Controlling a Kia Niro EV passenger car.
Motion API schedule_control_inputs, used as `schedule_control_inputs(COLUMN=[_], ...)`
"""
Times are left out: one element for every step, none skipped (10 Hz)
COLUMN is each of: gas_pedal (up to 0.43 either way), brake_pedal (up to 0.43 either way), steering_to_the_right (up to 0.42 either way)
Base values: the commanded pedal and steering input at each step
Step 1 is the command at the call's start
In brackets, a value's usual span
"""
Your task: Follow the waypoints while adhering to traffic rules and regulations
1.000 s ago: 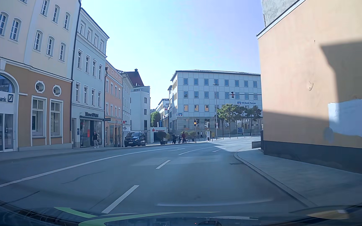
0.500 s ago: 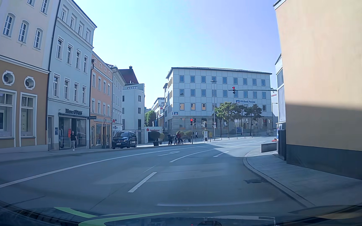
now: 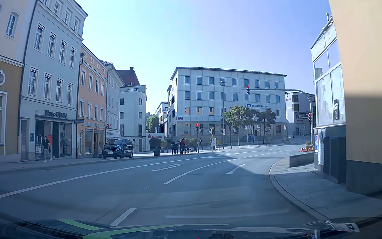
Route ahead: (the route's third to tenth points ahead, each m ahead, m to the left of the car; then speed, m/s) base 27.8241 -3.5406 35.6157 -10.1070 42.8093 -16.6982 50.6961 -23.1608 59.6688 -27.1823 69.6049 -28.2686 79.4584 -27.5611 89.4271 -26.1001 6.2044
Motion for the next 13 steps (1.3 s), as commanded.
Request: schedule_control_inputs(gas_pedal=[0.0, 0.0, 0.0, 0.0, 0.0, 0.0, 0.0, 0.0, 0.0, 0.0, 0.0, 0.0, 0.0], brake_pedal=[0.189, 0.183, 0.177, 0.177, 0.183, 0.183, 0.189, 0.183, 0.189, 0.195, 0.195, 0.195, 0.195], steering_to_the_right=[0.033, 0.037, 0.042, 0.05, 0.055, 0.06, 0.064, 0.069, 0.078, 0.083, 0.085, 0.087, 0.094])
